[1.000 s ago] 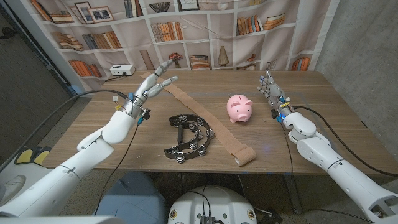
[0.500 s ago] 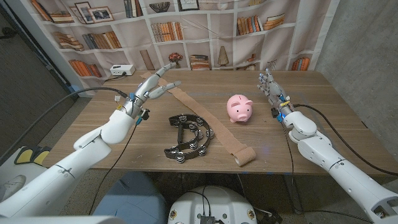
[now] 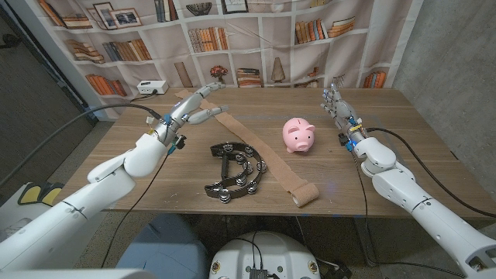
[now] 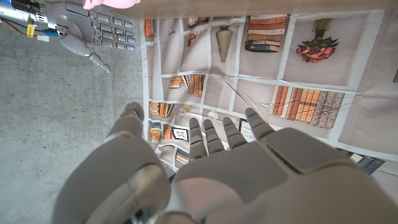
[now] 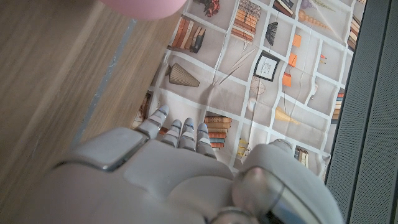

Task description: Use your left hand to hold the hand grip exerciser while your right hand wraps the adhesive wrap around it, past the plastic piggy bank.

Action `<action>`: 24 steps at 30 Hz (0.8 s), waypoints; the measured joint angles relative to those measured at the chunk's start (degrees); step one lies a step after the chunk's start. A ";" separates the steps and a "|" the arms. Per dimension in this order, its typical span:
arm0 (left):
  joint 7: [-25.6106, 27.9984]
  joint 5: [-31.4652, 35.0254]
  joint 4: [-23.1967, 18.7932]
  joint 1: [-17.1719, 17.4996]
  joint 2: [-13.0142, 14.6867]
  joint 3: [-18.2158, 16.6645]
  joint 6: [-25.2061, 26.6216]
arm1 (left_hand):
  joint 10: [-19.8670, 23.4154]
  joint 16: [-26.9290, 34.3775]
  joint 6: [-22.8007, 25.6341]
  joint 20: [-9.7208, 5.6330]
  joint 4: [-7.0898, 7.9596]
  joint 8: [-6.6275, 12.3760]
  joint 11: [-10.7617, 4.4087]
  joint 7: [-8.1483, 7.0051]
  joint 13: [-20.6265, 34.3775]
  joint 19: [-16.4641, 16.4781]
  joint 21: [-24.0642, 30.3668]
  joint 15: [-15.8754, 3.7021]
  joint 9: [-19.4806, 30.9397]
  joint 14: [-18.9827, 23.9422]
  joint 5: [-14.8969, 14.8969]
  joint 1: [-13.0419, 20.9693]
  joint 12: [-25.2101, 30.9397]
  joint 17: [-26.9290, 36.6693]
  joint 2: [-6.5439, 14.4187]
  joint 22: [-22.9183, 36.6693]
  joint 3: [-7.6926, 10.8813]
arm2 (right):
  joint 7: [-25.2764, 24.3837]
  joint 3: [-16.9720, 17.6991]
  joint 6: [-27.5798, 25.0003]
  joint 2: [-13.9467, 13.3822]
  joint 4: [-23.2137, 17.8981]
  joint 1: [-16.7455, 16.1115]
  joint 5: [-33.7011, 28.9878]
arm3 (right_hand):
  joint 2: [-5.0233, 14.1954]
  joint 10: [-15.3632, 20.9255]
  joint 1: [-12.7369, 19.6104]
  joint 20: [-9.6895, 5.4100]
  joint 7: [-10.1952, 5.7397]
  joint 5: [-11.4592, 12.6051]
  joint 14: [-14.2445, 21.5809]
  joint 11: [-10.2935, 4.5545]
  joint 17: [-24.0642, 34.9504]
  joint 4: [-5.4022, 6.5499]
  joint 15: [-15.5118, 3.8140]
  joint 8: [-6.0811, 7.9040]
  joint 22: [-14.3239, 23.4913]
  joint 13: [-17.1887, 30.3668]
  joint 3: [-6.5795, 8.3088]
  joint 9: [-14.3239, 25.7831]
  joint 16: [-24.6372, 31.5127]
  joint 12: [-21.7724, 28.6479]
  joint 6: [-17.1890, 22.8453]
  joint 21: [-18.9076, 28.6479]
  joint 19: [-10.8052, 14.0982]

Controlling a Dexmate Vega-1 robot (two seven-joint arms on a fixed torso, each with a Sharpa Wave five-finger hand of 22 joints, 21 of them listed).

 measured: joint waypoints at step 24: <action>-2.36 8.69 -6.95 0.20 5.31 0.66 8.10 | 1.39 0.51 -2.24 0.37 0.24 -0.50 -1.13 -0.26 0.79 -1.98 -0.42 -1.05 0.69 0.45 0.44 3.22 0.72 0.27 -1.89 -0.16 0.71 | -0.23 0.29 0.06 -0.13 0.70 0.01 -0.16 | -0.22 -0.31 0.23 -0.01 0.01 0.00 -0.17 -0.30 0.00 0.00 -0.17 0.00 0.00 0.00 0.00 -0.01 0.00 0.00 0.00 0.00 0.01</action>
